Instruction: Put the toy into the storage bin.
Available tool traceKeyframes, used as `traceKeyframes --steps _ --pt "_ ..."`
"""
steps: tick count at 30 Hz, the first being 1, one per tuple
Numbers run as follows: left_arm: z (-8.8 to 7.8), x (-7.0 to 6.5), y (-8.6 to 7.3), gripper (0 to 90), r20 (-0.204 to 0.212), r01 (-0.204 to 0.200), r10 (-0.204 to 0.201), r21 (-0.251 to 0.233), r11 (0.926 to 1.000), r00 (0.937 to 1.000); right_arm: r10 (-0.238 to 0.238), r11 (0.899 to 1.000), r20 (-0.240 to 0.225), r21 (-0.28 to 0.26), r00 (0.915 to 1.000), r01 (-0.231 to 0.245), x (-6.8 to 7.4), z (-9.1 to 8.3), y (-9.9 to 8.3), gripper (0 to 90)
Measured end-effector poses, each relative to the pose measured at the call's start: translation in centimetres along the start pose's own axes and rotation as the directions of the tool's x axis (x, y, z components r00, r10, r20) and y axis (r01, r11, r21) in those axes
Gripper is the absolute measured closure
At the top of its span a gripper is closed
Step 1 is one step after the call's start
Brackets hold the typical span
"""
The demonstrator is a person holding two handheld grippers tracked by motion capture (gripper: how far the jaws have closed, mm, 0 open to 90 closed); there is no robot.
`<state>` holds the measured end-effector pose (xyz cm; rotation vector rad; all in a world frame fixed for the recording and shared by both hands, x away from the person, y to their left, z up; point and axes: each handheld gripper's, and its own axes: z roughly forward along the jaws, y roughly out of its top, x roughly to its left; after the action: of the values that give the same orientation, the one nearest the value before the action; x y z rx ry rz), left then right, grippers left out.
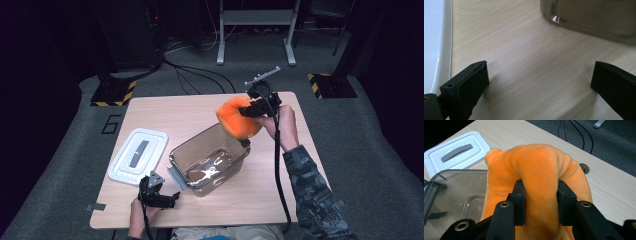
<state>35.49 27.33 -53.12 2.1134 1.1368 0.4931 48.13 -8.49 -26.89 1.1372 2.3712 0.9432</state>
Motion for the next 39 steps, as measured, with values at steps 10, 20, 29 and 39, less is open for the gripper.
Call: traceKeyframes --steps 10,20,29,39 --pt "0.0 0.0 0.0 1.1 0.000 0.000 0.000 0.000 1.0000 1.0000 -0.025 1.000 -0.044 0.012 0.9987 0.025 1.9 0.9 0.3 64.4" --pt "0.0 0.0 0.0 1.1 0.000 -0.001 0.001 0.001 1.0000 1.0000 -0.040 0.999 -0.095 0.024 0.9947 0.042 3.5 2.0 0.2 64.1" --pt "0.0 0.0 0.0 1.1 0.000 -0.001 0.001 0.000 1.0000 1.0000 -0.051 0.997 -0.133 0.048 0.9898 0.058 4.9 3.2 -0.4 63.9" --pt "0.0 0.0 0.0 1.1 0.000 0.000 0.000 0.000 1.0000 1.0000 -0.044 0.996 -0.163 0.074 0.9857 0.057 5.2 4.4 -1.4 63.7"
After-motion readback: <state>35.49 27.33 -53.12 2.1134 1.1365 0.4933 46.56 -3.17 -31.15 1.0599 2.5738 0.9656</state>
